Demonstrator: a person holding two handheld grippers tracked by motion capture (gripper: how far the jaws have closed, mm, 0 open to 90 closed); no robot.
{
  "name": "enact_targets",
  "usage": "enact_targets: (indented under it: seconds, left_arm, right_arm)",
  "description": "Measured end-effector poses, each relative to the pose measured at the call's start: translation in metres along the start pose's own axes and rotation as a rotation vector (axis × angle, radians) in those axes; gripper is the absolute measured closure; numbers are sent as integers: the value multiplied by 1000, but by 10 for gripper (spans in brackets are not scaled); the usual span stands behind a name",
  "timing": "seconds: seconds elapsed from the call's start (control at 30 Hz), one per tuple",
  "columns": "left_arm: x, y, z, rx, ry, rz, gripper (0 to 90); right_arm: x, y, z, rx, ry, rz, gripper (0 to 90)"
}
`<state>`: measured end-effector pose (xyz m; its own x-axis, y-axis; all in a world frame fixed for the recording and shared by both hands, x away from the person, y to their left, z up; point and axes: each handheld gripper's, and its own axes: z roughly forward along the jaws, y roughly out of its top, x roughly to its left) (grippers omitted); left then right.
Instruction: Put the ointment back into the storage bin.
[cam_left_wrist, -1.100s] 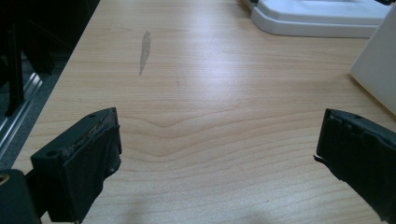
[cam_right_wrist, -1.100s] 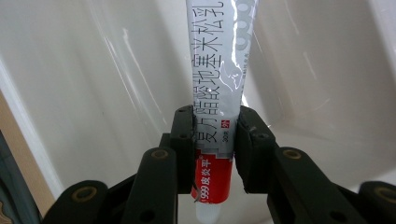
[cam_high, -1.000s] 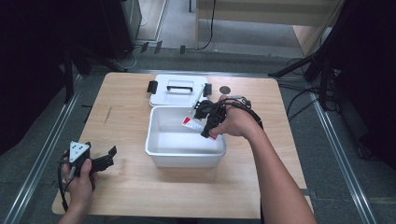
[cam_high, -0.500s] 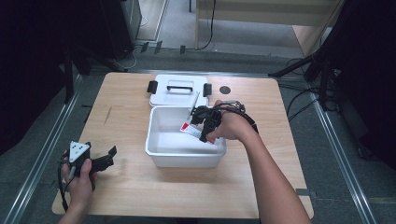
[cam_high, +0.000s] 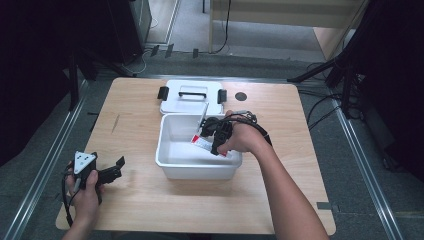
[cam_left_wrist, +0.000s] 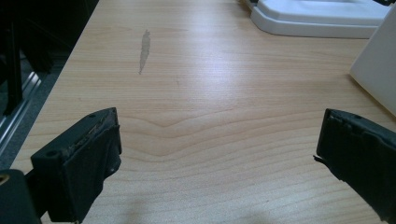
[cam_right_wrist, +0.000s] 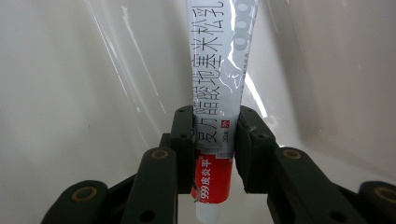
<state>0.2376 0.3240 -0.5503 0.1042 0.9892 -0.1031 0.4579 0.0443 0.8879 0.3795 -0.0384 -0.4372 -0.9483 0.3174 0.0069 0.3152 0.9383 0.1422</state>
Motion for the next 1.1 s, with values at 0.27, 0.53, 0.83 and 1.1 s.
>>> enact_targets:
  seconds: [0.27, 0.53, 0.83, 1.1]
  left_arm:
    - [0, 0, 0, 0, 0, 1, 6]
    - [0, 0, 0, 0, 1, 2, 6]
    - [0, 0, 0, 0, 1, 3, 6]
    - [-1, 0, 0, 0, 1, 3, 6]
  right_arm:
    - [1, 1, 8, 17, 0, -6, 719]
    - [2, 3, 16, 40, -31, -32, 718]
    - [8, 4, 22, 79, -52, -59, 715]
    - [8, 4, 23, 84, -59, -59, 713]
